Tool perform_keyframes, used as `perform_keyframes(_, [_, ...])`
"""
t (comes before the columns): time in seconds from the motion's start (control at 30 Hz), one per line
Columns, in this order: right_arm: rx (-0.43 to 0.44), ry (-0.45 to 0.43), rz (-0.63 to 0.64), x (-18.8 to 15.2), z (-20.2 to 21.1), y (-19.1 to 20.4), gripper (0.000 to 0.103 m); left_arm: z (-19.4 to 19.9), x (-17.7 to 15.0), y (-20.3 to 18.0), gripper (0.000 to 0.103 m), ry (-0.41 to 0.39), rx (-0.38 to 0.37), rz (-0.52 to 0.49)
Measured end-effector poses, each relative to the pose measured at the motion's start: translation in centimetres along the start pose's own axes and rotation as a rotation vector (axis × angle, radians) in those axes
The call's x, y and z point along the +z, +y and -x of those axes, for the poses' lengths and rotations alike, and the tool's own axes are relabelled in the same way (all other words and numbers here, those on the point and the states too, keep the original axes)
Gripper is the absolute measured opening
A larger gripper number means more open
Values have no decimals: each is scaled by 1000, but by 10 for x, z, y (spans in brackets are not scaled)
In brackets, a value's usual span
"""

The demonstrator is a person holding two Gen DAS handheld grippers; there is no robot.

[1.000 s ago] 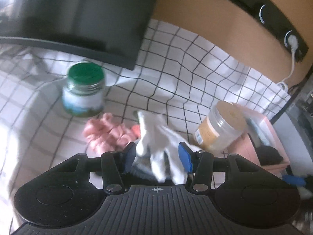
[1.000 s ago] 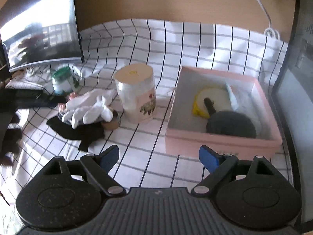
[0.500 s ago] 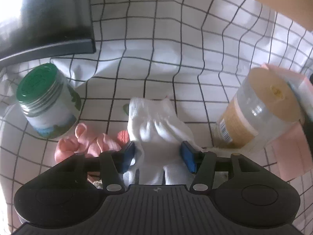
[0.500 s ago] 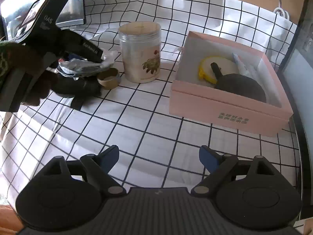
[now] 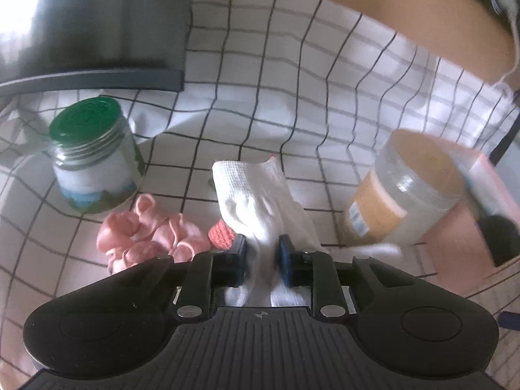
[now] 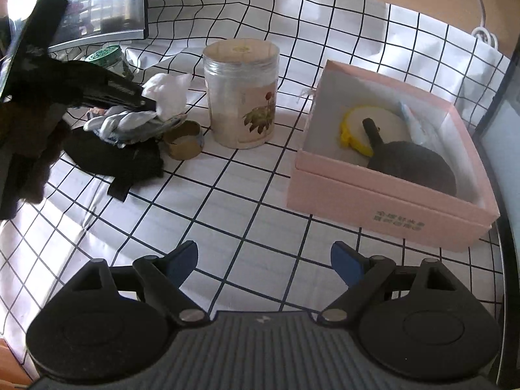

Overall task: Organize soft objects
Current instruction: 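Lift the glove toward the right tool while the right tool closes on it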

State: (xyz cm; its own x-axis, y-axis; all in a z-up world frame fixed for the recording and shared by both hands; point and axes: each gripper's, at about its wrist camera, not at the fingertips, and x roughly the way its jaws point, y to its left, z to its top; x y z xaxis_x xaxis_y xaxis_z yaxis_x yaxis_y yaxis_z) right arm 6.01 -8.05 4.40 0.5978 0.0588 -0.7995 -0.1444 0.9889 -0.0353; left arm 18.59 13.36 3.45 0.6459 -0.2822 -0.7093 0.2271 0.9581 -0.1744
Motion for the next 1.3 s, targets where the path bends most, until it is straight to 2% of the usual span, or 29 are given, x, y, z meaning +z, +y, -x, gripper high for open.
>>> perform_keyframes(0.13, [5, -6, 9, 2, -1, 4, 89, 34, 1, 11, 22, -93, -55, 43])
perform_keyframes(0.33, [30, -27, 20, 4, 2, 14, 89, 93, 11, 38, 22, -234, -59, 96])
perform_keyframes(0.53, [85, -68, 55, 9, 7, 36, 89, 134, 5, 66, 22, -290, -52, 142])
perform_keyframes(0.67, [121, -94, 99, 18, 6, 59, 89, 154, -8, 91, 22, -312, -145, 181])
perform_keyframes(0.73, [139, -90, 120, 23, 2, 72, 89, 154, -13, 101, 22, -278, -206, 193])
perform_keyframes(0.83, [156, -72, 147, 24, -5, 89, 89, 138, -22, 105, 24, -172, -300, 201])
perform_keyframes(1.0, [162, -54, 192, 21, -7, 104, 89, 99, -47, 92, 25, -29, -216, 127])
perform_keyframes(1.17, [223, -122, 208, 24, 9, 105, 89, 92, -58, 95, 26, 19, -289, 138])
perform_keyframes(1.3, [240, -159, 250, 36, 12, 117, 89, 90, -58, 92, 28, 78, -297, 128])
